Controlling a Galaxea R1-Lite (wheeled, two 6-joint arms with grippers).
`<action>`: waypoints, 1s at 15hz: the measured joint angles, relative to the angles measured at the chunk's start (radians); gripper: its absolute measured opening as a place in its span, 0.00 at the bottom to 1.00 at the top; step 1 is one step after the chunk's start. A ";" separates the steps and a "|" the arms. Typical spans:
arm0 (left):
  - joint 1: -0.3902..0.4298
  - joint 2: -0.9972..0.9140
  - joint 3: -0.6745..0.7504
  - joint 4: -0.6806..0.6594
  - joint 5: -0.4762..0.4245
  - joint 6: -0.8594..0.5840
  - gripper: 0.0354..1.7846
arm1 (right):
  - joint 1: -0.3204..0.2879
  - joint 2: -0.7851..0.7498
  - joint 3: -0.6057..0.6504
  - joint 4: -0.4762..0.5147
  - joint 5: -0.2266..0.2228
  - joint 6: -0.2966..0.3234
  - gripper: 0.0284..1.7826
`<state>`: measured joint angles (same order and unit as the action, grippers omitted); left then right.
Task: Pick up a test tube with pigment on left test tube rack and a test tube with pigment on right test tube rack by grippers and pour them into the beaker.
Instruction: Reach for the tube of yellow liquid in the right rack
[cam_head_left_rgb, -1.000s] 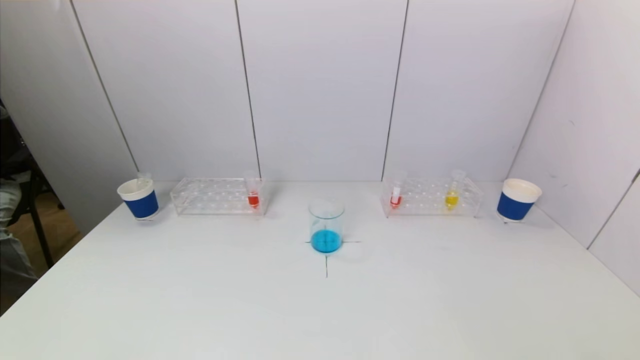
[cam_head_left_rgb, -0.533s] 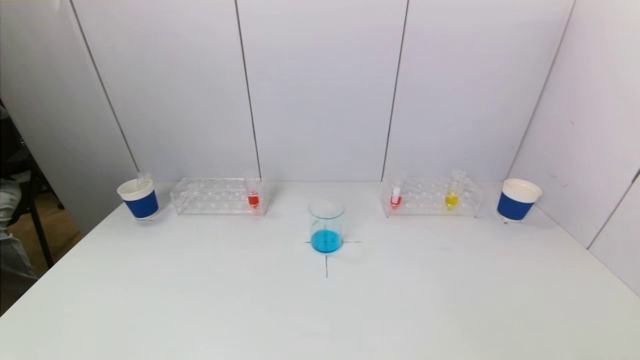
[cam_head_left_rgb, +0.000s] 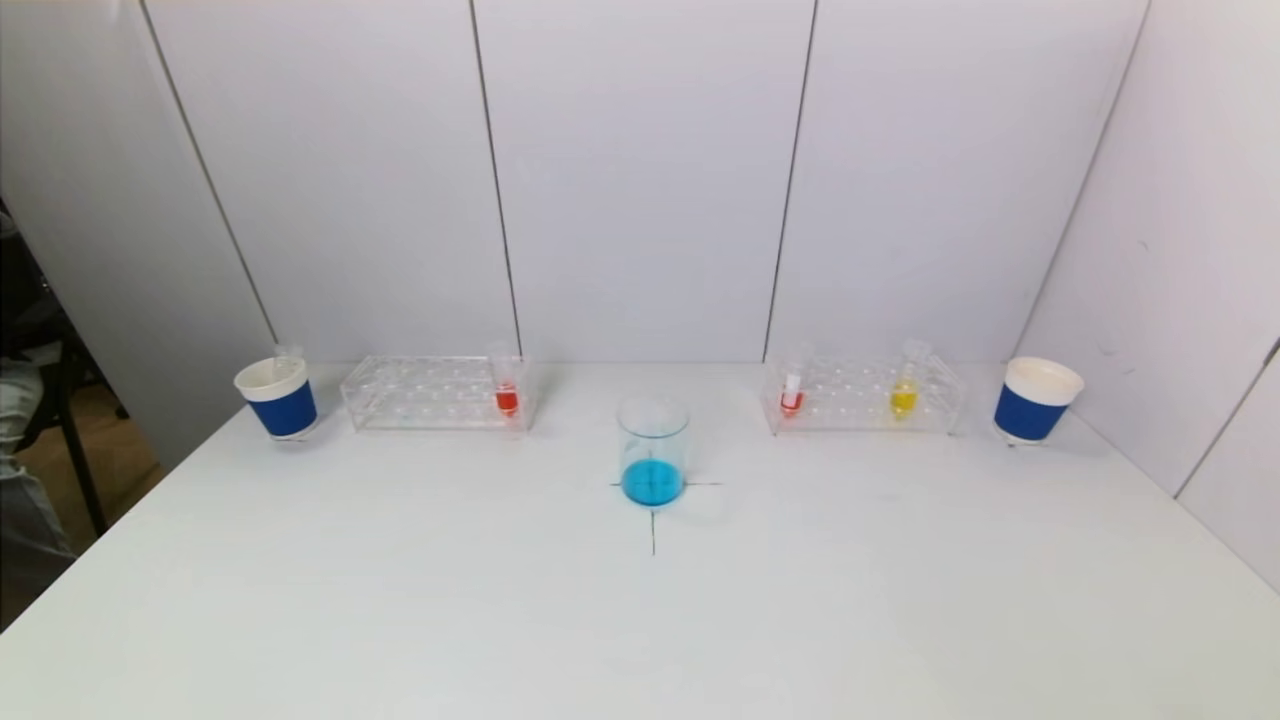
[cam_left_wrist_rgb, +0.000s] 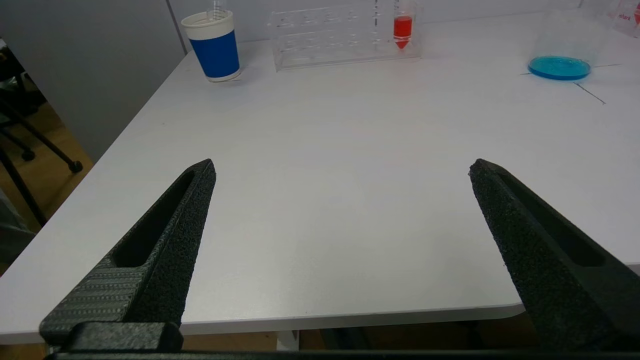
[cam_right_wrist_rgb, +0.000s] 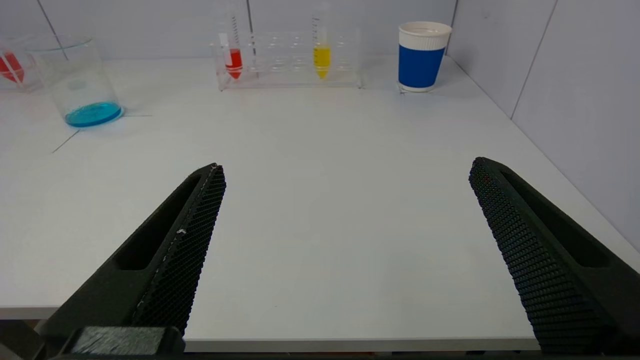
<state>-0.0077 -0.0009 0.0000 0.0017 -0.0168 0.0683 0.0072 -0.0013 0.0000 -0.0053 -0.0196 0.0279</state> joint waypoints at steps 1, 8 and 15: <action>0.000 0.000 0.000 0.000 0.000 0.000 0.99 | 0.000 0.000 -0.006 -0.005 -0.001 -0.001 0.99; 0.000 0.000 0.000 0.000 0.000 0.000 0.99 | 0.008 0.178 -0.376 0.039 0.036 -0.020 0.99; 0.000 0.000 0.000 0.000 0.000 0.000 0.99 | 0.015 0.680 -0.684 -0.098 0.043 -0.044 0.99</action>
<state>-0.0077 -0.0004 0.0000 0.0017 -0.0168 0.0683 0.0221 0.6783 -0.6845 -0.1030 0.0230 -0.0162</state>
